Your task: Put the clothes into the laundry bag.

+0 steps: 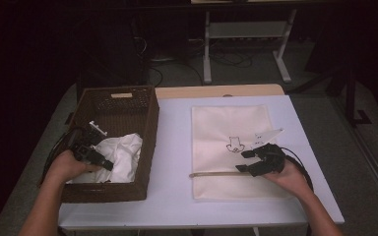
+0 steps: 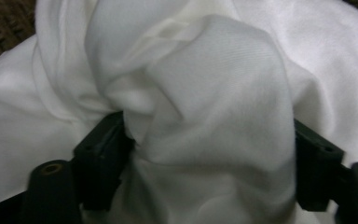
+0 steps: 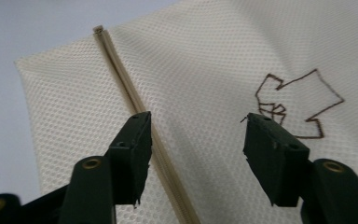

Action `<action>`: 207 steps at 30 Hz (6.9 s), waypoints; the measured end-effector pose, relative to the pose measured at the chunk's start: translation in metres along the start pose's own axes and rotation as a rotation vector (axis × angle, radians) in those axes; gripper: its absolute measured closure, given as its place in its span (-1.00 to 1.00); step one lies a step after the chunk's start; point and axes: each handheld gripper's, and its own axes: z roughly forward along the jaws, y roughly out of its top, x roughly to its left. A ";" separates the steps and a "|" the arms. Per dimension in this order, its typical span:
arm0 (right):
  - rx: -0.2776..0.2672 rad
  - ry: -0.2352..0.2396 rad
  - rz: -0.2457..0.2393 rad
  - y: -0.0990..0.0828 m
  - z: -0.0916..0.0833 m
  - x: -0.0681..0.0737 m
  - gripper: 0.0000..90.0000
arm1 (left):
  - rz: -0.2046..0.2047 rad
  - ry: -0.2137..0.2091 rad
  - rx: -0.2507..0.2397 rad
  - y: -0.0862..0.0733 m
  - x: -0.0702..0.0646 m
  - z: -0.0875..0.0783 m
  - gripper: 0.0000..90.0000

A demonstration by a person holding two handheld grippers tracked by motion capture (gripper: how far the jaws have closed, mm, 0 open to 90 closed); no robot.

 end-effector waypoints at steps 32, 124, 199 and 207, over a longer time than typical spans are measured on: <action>0.179 0.047 -0.034 0.009 0.028 -0.007 0.93 | -0.055 -0.021 -0.100 -0.004 0.011 0.002 0.63; 0.027 0.085 0.004 0.039 0.005 -0.019 0.95 | -0.199 -0.340 -0.387 -0.028 0.019 -0.076 0.74; -0.064 -0.007 0.083 0.043 -0.020 -0.048 0.95 | 0.375 -0.588 -0.700 0.126 -0.196 -0.273 0.75; -0.079 -0.006 0.101 0.037 -0.020 -0.049 0.95 | 0.442 -0.641 -0.685 0.147 -0.235 -0.272 0.75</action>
